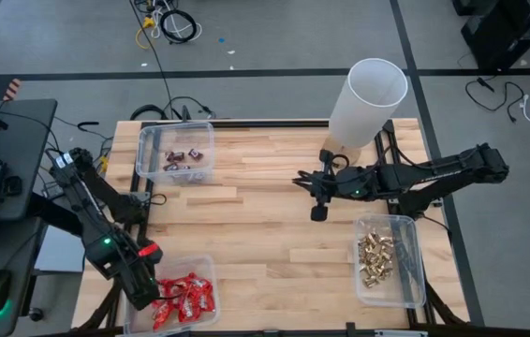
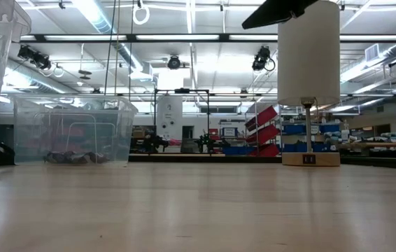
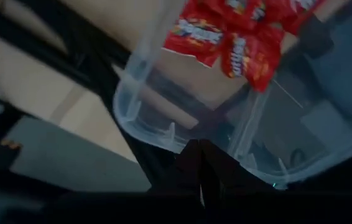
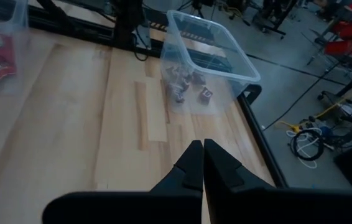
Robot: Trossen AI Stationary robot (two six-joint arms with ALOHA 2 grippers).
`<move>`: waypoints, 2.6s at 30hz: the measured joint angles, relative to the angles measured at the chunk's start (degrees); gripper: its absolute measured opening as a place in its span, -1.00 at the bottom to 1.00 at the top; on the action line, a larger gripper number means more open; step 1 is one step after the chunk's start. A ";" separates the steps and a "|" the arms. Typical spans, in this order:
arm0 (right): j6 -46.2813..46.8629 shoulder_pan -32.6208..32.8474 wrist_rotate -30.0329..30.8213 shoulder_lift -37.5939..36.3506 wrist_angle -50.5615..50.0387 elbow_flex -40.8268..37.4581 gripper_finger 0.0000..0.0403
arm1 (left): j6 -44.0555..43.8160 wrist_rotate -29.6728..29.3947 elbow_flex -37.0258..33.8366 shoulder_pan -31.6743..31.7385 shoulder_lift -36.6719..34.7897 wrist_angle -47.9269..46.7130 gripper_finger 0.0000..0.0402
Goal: Sort candy
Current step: Move the transparent bin to the center of the table
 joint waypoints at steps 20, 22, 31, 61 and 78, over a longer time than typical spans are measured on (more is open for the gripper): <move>0.04 0.04 -0.36 0.00 -0.09 0.00 -1.00 | -11.74 4.42 0.02 -1.49 -0.02 -8.62 -1.00; 0.04 0.04 -0.36 -0.02 -0.17 0.00 -1.00 | -11.76 4.39 -0.02 -1.51 -0.02 -8.91 -1.00; 0.04 0.04 -0.38 -0.02 -0.69 0.00 -1.00 | -10.37 5.07 -3.78 -1.51 0.02 -6.07 -1.00; 2.39 0.09 -0.38 -0.02 -0.84 0.00 -1.00 | -12.86 1.77 -3.82 -1.74 0.02 -6.88 -1.00; 2.82 0.26 -0.38 -0.02 -0.91 -0.04 -1.00 | -12.73 -6.54 -3.82 -1.33 0.02 -6.75 -1.00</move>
